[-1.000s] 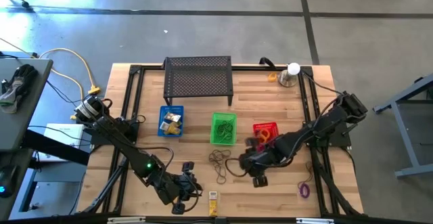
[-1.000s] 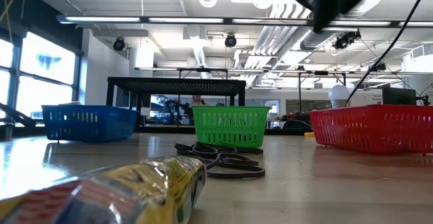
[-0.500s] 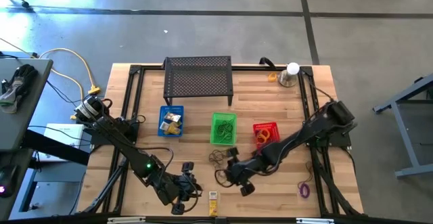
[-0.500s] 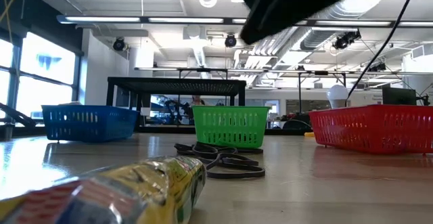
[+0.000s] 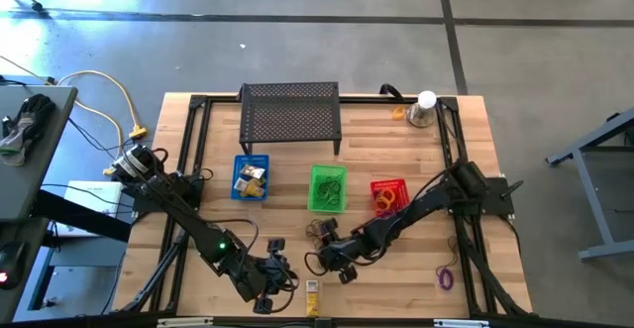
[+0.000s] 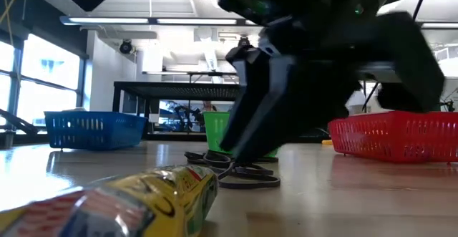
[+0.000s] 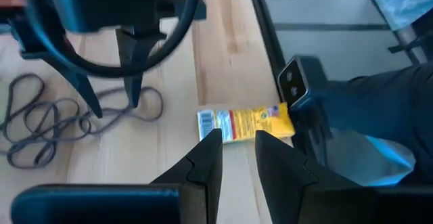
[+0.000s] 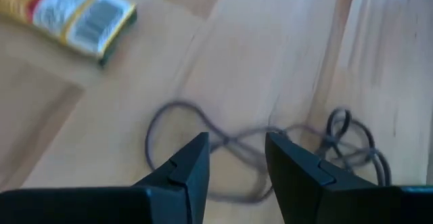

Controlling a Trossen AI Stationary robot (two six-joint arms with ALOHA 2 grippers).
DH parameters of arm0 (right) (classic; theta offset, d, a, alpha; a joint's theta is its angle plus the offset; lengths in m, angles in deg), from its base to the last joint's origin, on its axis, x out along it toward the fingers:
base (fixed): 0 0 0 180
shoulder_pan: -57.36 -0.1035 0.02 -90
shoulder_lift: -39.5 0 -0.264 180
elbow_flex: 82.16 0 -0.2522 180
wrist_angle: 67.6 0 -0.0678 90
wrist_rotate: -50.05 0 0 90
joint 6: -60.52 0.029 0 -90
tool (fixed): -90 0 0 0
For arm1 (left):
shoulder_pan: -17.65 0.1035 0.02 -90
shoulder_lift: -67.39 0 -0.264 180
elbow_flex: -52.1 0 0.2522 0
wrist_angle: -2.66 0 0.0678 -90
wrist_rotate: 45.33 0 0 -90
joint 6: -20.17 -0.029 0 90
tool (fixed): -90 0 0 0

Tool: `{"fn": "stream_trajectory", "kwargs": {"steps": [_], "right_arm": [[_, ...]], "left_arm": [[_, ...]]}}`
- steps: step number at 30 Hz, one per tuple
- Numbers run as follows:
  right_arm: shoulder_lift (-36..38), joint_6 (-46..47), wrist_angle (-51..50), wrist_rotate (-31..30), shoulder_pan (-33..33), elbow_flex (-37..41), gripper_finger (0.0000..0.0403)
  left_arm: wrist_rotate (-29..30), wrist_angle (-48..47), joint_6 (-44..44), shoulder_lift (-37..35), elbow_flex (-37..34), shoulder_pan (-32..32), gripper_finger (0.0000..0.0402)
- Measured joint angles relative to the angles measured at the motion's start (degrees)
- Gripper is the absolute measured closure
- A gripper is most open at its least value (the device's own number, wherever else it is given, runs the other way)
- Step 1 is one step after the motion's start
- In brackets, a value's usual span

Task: Pick & Place Office Desk Supplies
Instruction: Put the black rubber band into the green bin

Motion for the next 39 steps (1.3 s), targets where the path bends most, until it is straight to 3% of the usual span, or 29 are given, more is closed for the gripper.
{"fn": "stream_trajectory", "kwargs": {"steps": [15, 22, 26, 32, 39], "right_arm": [[-3.1, -0.7, 1.1, 5.1, 1.5, -0.3, 0.027], [-4.2, 5.9, -0.3, 8.8, 4.0, -0.3, 0.0272], [-4.3, 5.2, -1.2, 8.4, 4.4, -0.3, 0.0302], [-4.3, 2.1, -0.5, 7.7, 4.4, -0.2, 0.0389], [-0.9, 0.4, -2.0, 1.0, 0.8, 0.2, 0.0399]], "left_arm": [[-1.1, 0.0, -2.4, 1.0, 0.0, 0.0, 0.0316], [-1.2, 0.2, -3.0, 1.0, 0.0, 0.0, 0.0316], [-1.2, 0.2, -3.0, 1.0, 0.0, 0.3, 0.0316], [-1.0, 0.2, -3.0, 1.0, 0.0, 0.4, 0.0316], [-1.0, 0.2, -3.0, 1.0, 0.0, 0.4, 0.0316]]}}
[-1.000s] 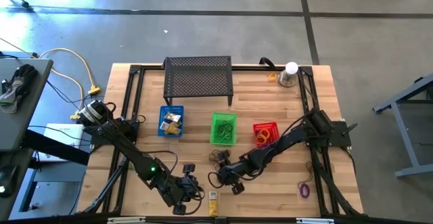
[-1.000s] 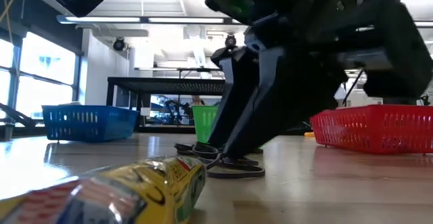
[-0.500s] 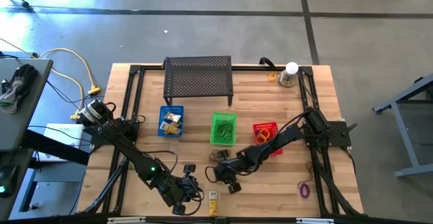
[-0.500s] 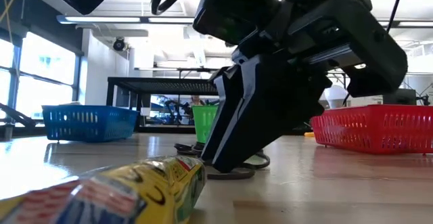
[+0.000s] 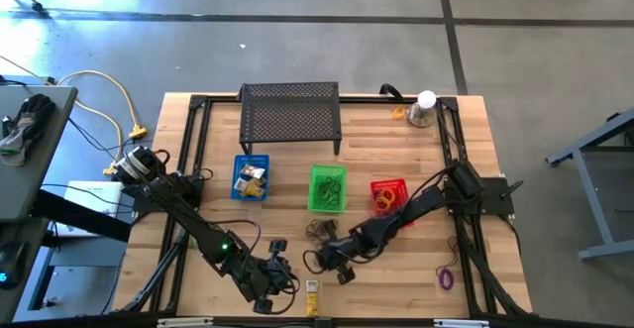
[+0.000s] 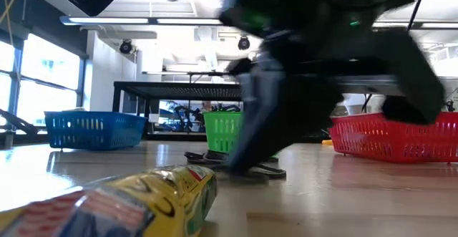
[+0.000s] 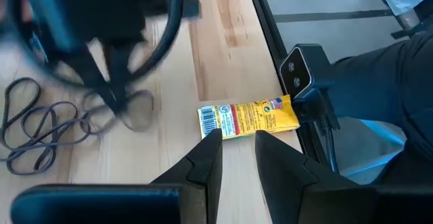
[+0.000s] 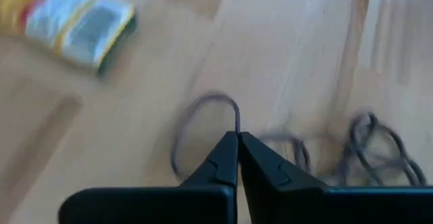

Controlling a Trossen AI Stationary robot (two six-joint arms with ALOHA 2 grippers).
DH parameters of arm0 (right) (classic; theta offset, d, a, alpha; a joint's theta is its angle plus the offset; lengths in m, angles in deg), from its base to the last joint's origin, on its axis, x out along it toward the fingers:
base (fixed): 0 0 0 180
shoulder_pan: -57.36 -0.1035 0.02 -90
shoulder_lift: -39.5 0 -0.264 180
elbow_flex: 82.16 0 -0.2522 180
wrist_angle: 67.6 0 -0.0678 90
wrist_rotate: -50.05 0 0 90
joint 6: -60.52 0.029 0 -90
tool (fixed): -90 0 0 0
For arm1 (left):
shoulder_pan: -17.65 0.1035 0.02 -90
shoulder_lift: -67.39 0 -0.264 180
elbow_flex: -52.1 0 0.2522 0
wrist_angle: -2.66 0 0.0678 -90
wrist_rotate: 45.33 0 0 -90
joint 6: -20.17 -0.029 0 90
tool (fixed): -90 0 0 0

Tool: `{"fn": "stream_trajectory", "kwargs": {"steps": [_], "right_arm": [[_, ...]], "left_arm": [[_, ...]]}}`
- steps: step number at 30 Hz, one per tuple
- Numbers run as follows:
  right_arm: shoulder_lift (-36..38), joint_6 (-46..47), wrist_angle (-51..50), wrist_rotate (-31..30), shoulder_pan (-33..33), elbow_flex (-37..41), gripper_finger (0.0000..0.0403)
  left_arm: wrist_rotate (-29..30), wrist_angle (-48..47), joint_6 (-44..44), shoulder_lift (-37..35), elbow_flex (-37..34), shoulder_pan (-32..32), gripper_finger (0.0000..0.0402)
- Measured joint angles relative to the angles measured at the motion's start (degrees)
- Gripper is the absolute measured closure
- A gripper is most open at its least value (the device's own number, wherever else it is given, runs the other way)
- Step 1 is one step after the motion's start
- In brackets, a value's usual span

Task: Pick & Place Office Desk Supplies
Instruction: Put the black rubber band into the green bin

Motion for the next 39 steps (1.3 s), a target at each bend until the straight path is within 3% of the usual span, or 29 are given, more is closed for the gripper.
{"fn": "stream_trajectory", "kwargs": {"steps": [10, 19, 24, 31, 39], "right_arm": [[10.5, -1.5, -12.2, -10.7, -3.2, 0.1, 0.04], [19.4, -10.7, -11.7, -19.4, 0.8, 0.0, 0.04], [23.2, -11.7, -10.8, -18.2, 6.1, -0.1, 0.04], [21.2, -6.4, -10.9, -7.8, 13.5, -0.2, 0.04], [15.5, 2.7, -17.3, -10.1, 15.5, -0.1, 0.04]], "left_arm": [[0.0, 0.6, 0.0, 0.0, 0.0, 0.0, 0.0316], [0.1, 0.8, 0.0, 0.0, 0.0, 0.0, 0.0316], [0.1, 0.8, 0.0, 0.0, 0.0, 0.0, 0.0316], [0.1, 0.8, 0.0, 0.0, 0.0, -0.1, 0.0316], [0.1, 0.6, -0.4, 0.0, 0.0, -1.3, 0.0316]]}}
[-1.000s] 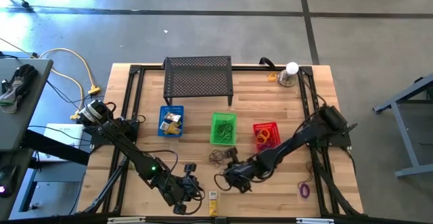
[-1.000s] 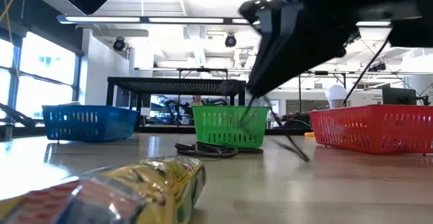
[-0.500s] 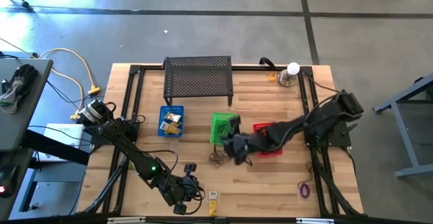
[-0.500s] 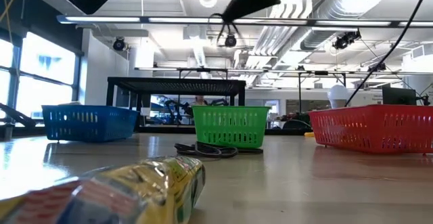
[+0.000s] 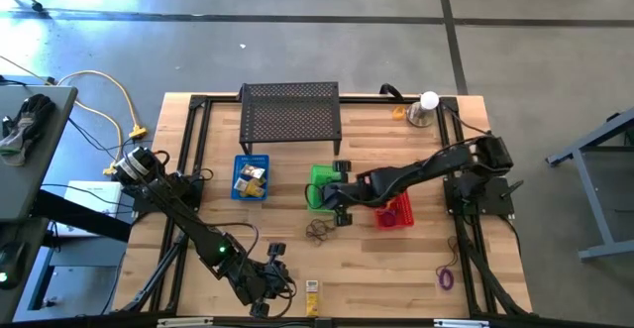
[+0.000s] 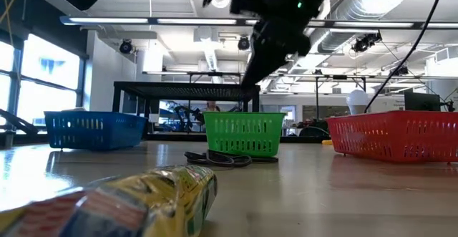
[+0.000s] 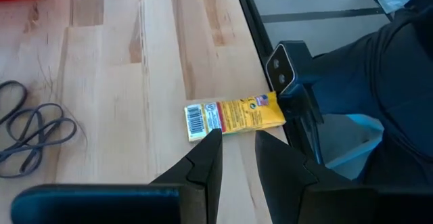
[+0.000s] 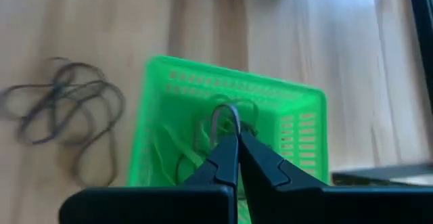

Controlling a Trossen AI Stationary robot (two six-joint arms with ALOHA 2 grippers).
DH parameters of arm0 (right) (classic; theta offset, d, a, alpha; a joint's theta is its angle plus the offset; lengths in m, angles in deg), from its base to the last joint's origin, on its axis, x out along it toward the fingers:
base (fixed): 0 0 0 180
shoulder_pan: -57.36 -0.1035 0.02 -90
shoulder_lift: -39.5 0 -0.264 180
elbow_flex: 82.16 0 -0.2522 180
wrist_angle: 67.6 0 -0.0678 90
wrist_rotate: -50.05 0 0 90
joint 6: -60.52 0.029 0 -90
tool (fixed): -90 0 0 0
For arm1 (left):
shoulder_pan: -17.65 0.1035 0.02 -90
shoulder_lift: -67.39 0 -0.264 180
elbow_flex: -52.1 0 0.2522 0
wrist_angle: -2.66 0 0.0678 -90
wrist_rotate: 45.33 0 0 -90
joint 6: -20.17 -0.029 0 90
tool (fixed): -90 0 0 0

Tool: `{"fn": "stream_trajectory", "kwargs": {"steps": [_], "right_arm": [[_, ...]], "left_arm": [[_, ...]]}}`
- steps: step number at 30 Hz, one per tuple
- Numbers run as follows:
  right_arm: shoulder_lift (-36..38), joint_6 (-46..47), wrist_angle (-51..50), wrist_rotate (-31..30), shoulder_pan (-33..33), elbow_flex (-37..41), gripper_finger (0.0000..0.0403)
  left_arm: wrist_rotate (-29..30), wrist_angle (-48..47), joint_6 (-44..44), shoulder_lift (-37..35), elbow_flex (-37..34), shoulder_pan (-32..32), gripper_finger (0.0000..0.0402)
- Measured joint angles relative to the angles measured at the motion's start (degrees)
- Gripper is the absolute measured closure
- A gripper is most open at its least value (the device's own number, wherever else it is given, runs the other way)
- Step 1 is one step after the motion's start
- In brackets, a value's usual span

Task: Pick & Place Office Desk Supplies
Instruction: Put the black rubber band into the green bin, then put the crayon box into the blue bin

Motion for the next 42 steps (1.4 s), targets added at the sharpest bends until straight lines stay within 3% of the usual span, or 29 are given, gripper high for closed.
{"fn": "stream_trajectory", "kwargs": {"steps": [11, 16, 22, 26, 29, 34, 38, 42], "right_arm": [[-1.5, 5.2, -1.2, 0.3, 1.6, -0.1, 0.038], [-1.3, 6.5, -1.6, -1.2, 1.6, 0.0, 0.0317], [-0.2, 6.3, -0.5, -11.0, -0.6, -0.1, 0.0227], [1.8, 7.2, 0.7, -13.2, -3.2, -0.1, 0.019], [3.6, 10.5, 0.9, -12.1, -5.8, -0.1, 0.018], [4.3, 16.4, 1.4, -3.8, -10.6, -0.1, 0.0179], [4.5, 23.4, 1.9, 3.5, -13.8, -0.1, 0.0179], [4.5, 31.9, 4.9, 5.1, -17.0, -0.1, 0.0179]], "left_arm": [[0.0, -0.1, 0.2, 0.0, -0.6, -0.3, 0.0316], [0.0, 0.0, 1.0, 0.0, -0.8, -0.3, 0.0316], [-0.1, 0.1, 4.7, 0.0, -0.8, -0.3, 0.0316], [-0.2, 0.2, 4.7, 0.0, -0.8, -0.3, 0.0316], [-0.2, 0.3, 3.7, 0.0, -0.8, -0.3, 0.0316], [-1.9, 0.1, -0.8, 0.0, -0.8, 0.0, 0.0316], [-6.4, 0.0, -3.4, 0.0, -0.8, 1.5, 0.0316], [-16.1, 0.0, -2.9, 0.0, -0.8, 4.0, 0.0316]]}}
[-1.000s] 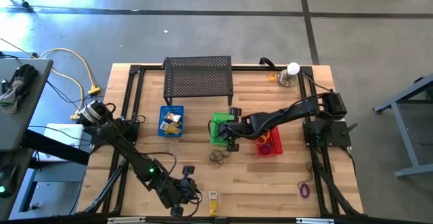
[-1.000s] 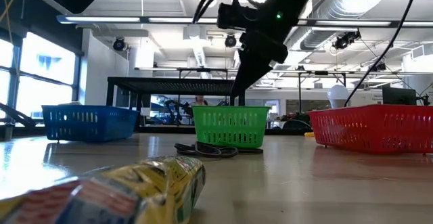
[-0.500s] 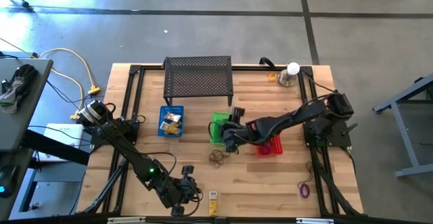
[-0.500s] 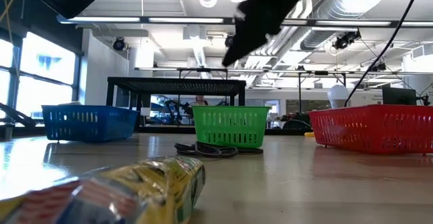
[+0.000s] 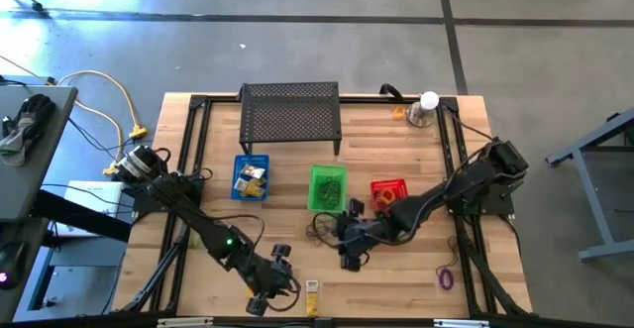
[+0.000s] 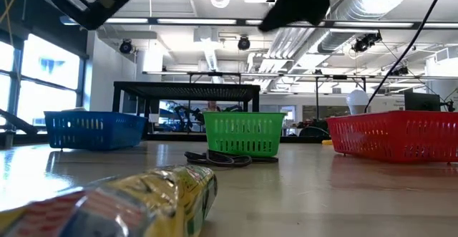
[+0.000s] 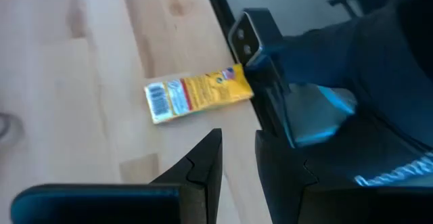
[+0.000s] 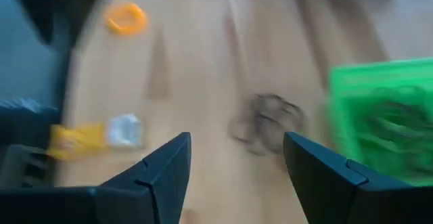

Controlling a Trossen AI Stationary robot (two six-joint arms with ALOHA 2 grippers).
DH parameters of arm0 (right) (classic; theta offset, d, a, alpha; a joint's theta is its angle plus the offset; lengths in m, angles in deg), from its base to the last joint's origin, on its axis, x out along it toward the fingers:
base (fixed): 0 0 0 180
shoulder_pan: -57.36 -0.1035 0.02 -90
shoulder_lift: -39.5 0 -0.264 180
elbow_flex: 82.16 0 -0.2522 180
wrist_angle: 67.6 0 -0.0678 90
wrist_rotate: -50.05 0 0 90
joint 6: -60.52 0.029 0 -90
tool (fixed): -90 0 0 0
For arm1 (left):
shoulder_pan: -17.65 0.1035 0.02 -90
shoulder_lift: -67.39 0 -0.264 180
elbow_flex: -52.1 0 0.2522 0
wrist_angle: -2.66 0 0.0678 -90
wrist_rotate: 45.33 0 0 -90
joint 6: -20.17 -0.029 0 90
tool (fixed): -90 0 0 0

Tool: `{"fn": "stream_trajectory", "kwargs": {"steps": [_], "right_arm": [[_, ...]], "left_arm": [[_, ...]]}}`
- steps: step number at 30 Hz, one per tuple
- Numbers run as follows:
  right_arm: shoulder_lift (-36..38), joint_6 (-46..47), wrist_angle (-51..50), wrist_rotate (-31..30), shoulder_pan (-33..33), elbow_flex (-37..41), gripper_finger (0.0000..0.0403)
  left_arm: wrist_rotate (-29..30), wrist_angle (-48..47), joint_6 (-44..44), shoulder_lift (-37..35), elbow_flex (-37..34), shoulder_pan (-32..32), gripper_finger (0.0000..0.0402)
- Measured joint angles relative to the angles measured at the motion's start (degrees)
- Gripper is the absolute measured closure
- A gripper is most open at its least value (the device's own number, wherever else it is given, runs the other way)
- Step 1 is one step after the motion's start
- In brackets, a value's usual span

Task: Pick & Place Office Desk Supplies
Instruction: Put the crayon box into the blue bin

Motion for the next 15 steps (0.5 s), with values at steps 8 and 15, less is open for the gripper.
{"fn": "stream_trajectory", "kwargs": {"steps": [8, 15], "right_arm": [[0.0, 3.0, 13.1, -0.2, -7.4, 0.0, 0.0179], [0.0, 2.9, 16.7, -9.0, -12.4, 0.0, 0.0179]], "left_arm": [[-7.0, -0.4, -6.3, 0.0, 0.0, 4.0, 0.0293], [-7.1, -1.8, -13.2, 0.0, 0.0, 5.2, 0.0197]]}}
